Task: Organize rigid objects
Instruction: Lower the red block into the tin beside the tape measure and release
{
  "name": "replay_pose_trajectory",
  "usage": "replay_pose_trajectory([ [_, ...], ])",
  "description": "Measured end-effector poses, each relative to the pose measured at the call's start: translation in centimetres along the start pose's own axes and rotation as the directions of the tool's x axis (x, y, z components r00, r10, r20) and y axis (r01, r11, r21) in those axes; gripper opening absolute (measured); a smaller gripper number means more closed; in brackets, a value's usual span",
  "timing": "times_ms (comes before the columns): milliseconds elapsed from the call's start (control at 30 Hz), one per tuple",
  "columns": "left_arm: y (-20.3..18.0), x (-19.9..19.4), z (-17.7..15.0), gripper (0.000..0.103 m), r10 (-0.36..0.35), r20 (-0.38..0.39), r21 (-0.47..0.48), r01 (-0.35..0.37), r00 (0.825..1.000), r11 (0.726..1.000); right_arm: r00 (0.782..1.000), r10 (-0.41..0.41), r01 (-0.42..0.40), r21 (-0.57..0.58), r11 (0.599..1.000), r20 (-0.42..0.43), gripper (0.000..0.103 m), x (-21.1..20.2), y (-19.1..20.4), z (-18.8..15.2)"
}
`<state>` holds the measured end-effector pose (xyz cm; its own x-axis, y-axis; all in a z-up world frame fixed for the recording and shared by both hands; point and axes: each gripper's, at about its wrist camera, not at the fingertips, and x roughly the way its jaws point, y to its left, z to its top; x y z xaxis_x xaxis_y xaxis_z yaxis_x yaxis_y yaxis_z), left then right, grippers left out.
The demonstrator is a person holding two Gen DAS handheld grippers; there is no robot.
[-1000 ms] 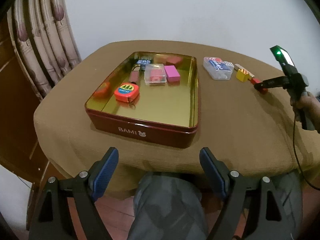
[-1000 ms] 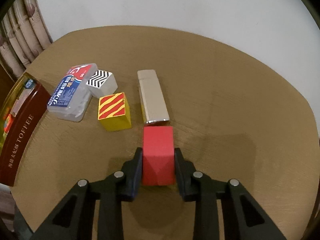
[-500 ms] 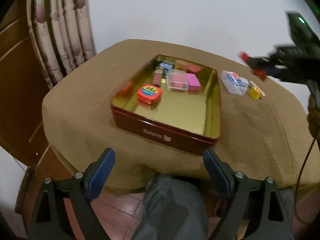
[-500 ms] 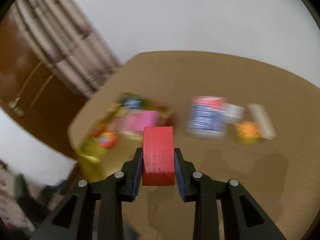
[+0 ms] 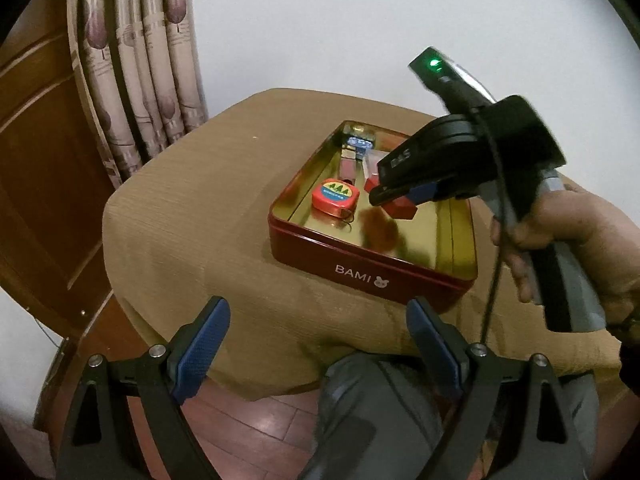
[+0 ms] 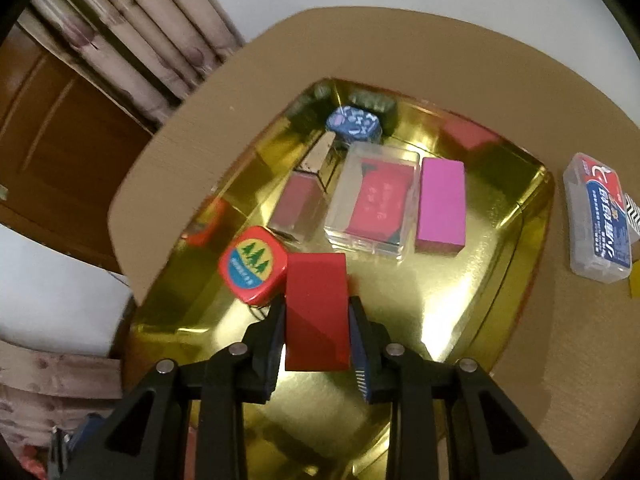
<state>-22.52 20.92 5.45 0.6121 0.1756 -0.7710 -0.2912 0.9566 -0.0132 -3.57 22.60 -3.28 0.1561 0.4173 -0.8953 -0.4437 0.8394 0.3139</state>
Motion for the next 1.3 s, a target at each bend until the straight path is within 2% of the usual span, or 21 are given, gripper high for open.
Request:
replay_pose_trajectory([
  [100,0.0,0.4,-0.1,0.088,-0.003,-0.014,0.015,0.004,1.0,1.0,1.0,-0.014,0.014,0.004,1.0,-0.001,0.03,1.2,0.9,0.6],
  [367,-0.6,1.0,-0.3,0.088,0.001,-0.058,0.04,0.001,0.998,0.999,0.998,-0.062,0.063,-0.028,0.998,0.027,0.036,0.7,2.0,0.8],
  [467,-0.9,1.0,-0.4,0.089,0.008,-0.068,0.056,-0.004,0.998,0.998,0.994,-0.026,0.029,-0.029,0.999,0.102,0.036,-1.1,2.1,0.7],
  [533,-1.1,1.0,-0.6,0.089,0.017,-0.067,0.069,-0.012,0.998,0.998,0.985,0.033,-0.03,-0.017,0.999,0.171,0.036,-3.2,1.5,0.0],
  [633,-1.5,1.0,-0.8,0.09,0.03,-0.066,0.09,-0.024,0.997,0.996,0.953,0.046,-0.051,0.009,0.999,0.299,0.036,-6.9,-0.9,-1.9],
  [733,-2.0,1.0,-1.1,0.092,0.04,-0.072,0.106,-0.032,0.997,0.994,0.915,-0.069,0.054,0.05,0.997,0.396,0.037,-9.5,-4.5,-4.4],
  [800,-2.4,1.0,-1.2,0.092,0.044,-0.078,0.121,-0.034,0.996,0.992,0.89,-0.164,0.14,0.089,0.986,0.425,0.037,-10.2,-7.4,-6.2],
  [833,-2.7,1.0,-1.3,0.092,0.047,-0.08,0.127,-0.037,0.996,0.991,0.873,-0.254,0.22,0.127,0.967,0.417,0.037,-10.3,-9.9,-7.3],
  [933,-3.5,0.9,-1.4,0.092,0.057,-0.079,0.149,-0.044,0.995,0.988,0.845,-0.386,0.324,0.219,0.92,0.371,0.037,-10.4,-16.1,-9.7],
  [1000,-4.3,0.7,-1.4,0.092,0.067,-0.078,0.171,-0.053,0.995,0.984,0.812,-0.475,0.402,0.264,0.876,0.339,0.037,-10.7,-19.6,-11.1],
  [1033,-4.6,0.6,-1.4,0.092,0.07,-0.077,0.178,-0.055,0.995,0.982,0.786,-0.533,0.455,0.291,0.842,0.313,0.037,-10.8,-22.0,-12.1],
  [1133,-5.9,0.4,-1.5,0.092,0.073,-0.086,0.213,-0.053,0.994,0.976,0.74,-0.613,0.52,0.342,0.783,0.277,0.037,-11.3,-25.8,-13.7],
  [1200,-7.0,0.2,-1.2,0.092,0.062,-0.091,0.235,-0.039,0.994,0.971,0.718,-0.647,0.54,0.381,0.75,0.256,0.037,-11.8,-28.3,-14.7],
  [1233,-7.5,0.1,-1.0,0.092,0.051,-0.094,0.245,-0.027,0.994,0.969,0.712,-0.656,0.542,0.396,0.741,0.252,0.037,-12.0,-29.1,-15.0],
  [1300,-9.0,0.1,-0.2,0.092,0.012,-0.115,0.265,0.019,0.993,0.964,0.716,-0.655,0.525,0.431,0.734,0.242,0.037,-12.1,-30.6,-15.6],
])
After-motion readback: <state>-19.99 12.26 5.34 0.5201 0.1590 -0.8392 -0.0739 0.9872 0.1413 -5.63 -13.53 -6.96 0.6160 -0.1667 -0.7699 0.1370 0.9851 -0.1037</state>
